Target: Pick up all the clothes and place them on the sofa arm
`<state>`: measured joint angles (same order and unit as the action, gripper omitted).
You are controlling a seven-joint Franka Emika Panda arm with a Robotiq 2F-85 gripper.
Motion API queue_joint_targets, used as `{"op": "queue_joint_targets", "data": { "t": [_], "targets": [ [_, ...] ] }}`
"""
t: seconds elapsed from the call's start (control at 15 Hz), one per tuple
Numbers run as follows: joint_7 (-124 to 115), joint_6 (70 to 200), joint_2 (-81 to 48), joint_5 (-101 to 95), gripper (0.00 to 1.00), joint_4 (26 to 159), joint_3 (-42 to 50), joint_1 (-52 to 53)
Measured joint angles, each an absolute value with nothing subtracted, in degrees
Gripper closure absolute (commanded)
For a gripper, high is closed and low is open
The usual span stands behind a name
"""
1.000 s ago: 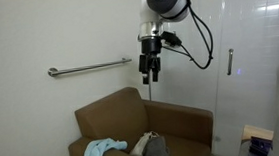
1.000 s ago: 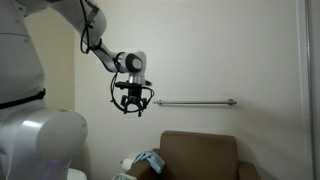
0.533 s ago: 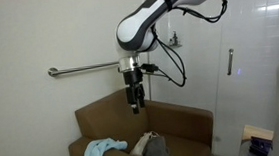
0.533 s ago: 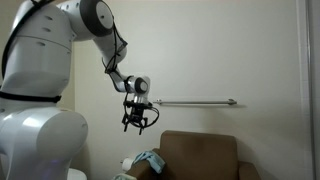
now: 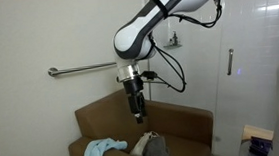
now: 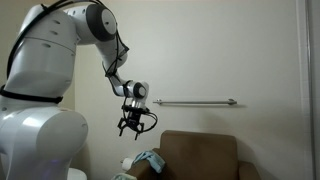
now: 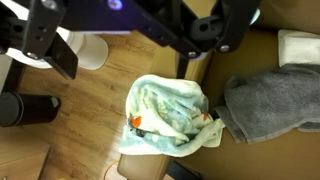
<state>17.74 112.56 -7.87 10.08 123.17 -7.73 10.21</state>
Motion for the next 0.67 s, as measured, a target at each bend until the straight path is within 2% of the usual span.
{"op": "queue_joint_targets", "data": {
  "t": [0.33,0.67],
  "targets": [
    [17.5,115.7,-10.5,8.0,0.00,124.6,-8.8,10.5],
    [8.6,132.8,-20.5,-2.5,0.00,130.4,-9.7,14.2]
  ]
}}
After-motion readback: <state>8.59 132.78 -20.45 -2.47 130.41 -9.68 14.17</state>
